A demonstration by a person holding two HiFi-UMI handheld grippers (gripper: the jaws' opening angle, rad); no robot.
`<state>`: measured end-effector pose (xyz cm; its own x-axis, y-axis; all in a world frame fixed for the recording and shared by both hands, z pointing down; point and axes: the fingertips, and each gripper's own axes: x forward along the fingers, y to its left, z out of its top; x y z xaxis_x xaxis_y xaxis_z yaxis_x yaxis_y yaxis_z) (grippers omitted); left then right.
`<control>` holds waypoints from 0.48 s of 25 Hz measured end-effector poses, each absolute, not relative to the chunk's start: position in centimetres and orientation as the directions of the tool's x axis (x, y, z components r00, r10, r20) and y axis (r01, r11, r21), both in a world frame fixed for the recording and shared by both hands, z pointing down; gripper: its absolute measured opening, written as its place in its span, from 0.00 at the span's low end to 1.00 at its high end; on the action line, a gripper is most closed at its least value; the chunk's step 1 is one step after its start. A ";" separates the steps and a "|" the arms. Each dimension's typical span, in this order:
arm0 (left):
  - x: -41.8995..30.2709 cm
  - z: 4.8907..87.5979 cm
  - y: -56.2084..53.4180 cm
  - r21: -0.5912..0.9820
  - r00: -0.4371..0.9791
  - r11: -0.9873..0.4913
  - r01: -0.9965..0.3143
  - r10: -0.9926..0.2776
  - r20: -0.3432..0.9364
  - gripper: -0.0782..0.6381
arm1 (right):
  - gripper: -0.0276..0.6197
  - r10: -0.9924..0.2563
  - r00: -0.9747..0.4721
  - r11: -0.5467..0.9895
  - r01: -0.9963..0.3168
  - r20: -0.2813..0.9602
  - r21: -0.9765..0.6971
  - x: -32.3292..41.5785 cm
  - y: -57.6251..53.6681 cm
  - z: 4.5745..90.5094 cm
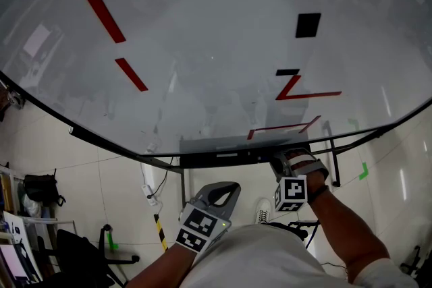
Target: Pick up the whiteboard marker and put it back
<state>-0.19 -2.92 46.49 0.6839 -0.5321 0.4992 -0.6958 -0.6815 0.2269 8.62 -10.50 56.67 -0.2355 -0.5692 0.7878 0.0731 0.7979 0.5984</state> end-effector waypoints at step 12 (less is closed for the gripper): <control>-0.3 46.7 -2.9 0.221 0.678 -0.678 -0.701 -0.536 0.503 0.13 | 0.10 -0.583 -0.196 0.792 0.081 0.789 0.605 9.0 -11.8 57.8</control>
<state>-0.28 -2.91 46.67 0.6780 -0.5360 0.5029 -0.7005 -0.6784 0.2214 8.97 -11.77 57.81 -0.1961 -0.5826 0.7888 0.0807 0.7921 0.6051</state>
